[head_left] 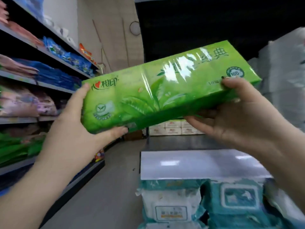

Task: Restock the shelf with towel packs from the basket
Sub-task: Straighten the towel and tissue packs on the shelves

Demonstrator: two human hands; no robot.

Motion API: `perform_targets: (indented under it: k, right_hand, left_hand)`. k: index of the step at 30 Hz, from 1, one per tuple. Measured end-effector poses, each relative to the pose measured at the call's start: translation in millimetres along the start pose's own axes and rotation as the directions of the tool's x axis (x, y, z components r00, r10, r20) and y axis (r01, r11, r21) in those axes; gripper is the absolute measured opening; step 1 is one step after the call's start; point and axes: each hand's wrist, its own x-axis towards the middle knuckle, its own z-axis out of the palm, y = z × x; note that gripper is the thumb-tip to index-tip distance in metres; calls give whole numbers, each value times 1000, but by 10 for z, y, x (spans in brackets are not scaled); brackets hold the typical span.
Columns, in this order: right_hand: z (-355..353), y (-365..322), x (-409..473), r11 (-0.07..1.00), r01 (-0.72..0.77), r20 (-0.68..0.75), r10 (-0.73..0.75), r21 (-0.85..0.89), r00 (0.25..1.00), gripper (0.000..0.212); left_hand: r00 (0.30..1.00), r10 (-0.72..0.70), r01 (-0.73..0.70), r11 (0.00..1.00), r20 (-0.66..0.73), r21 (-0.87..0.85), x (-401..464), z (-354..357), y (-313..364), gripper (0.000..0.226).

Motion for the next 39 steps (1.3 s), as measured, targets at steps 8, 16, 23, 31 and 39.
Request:
perform_targets:
  k: [8,16,23,31,39]
  right_hand:
    - [-598,-230,331,855,-356,-279,261,-377,924,58]
    - [-806,-198,508,632,-436,-321,295,-641,900,67]
    - [-848,-204,496,486,-148,-241,-133,-861,961,45]
    - [-787,-183,478,-110,-101,-87,-123,-989,989,25]
    - [-720,-129,503,-347,-92,-91,-21,-933,996,32]
  left_hand:
    - [968,-52,87,987,247,-132,305,749,47,92]
    - [853,-178,276,952,490,-134,450,1135,-98,76]
    - [757,-254,320,947,601,-3,524,1174,-196,90]
    - [785,-225,304,952,577,-42,469,1278,-155,75]
    - [798,-210,227,973,566,41,433,1277,-70,74]
